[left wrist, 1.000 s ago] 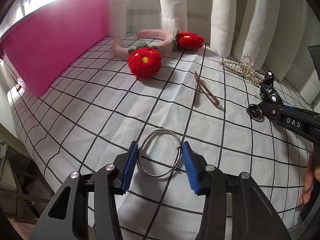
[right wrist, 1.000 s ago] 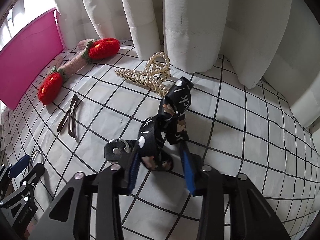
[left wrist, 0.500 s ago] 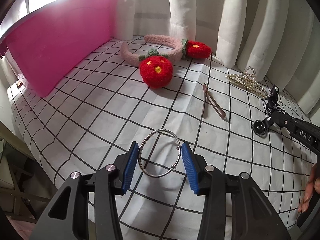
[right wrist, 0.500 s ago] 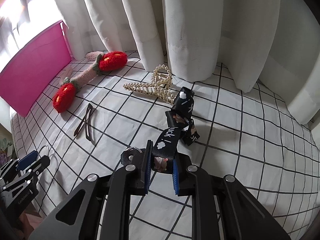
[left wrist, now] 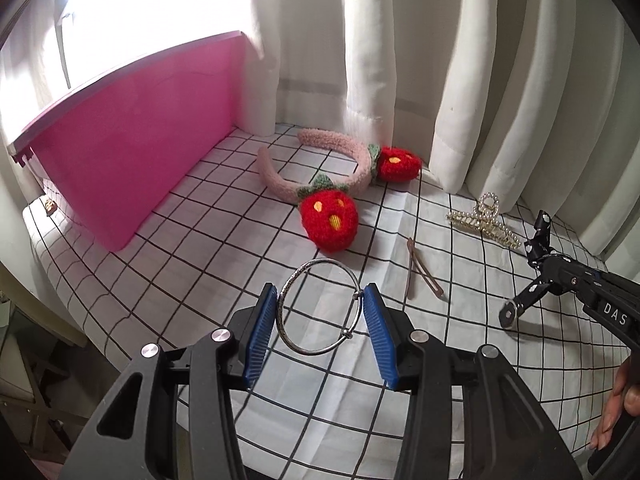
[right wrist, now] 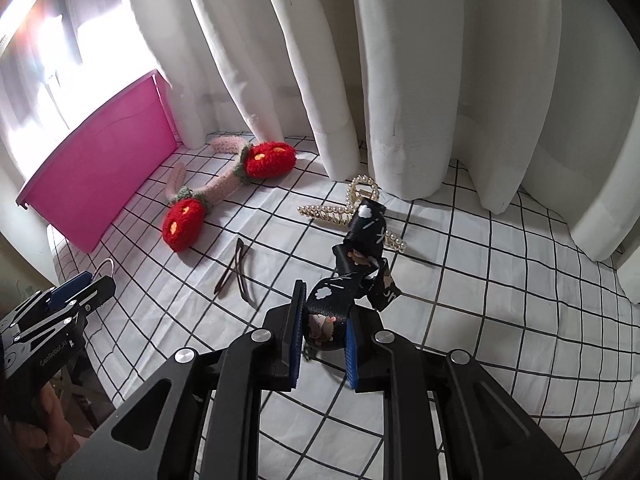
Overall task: Organize jewelry
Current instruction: 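Carry the bangle and the black bracelet over the pink tub with both tools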
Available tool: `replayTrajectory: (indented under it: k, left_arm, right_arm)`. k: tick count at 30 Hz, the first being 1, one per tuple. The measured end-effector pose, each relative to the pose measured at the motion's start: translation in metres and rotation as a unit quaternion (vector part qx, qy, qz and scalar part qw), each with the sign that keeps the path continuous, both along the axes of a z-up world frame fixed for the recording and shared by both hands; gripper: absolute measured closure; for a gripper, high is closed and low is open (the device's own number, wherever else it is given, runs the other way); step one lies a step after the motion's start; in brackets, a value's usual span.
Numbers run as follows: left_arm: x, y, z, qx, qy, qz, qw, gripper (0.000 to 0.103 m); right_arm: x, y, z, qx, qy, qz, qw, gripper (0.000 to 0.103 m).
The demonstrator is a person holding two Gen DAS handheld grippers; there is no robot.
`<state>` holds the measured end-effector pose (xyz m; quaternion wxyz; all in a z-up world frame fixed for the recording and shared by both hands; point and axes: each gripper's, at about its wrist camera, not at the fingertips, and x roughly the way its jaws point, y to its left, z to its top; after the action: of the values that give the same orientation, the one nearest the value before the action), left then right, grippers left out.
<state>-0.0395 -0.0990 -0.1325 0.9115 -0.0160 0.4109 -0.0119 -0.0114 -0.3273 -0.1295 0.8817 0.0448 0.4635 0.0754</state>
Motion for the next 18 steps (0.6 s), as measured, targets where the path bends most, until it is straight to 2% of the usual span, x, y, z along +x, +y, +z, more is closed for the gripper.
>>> replayTrajectory:
  k: [18]
  left_arm:
    - [0.031, 0.058, 0.098, -0.008, -0.083, -0.024, 0.9962, 0.060]
  right_arm:
    - [0.014, 0.064, 0.088, 0.004, -0.084, 0.004, 0.996, 0.086]
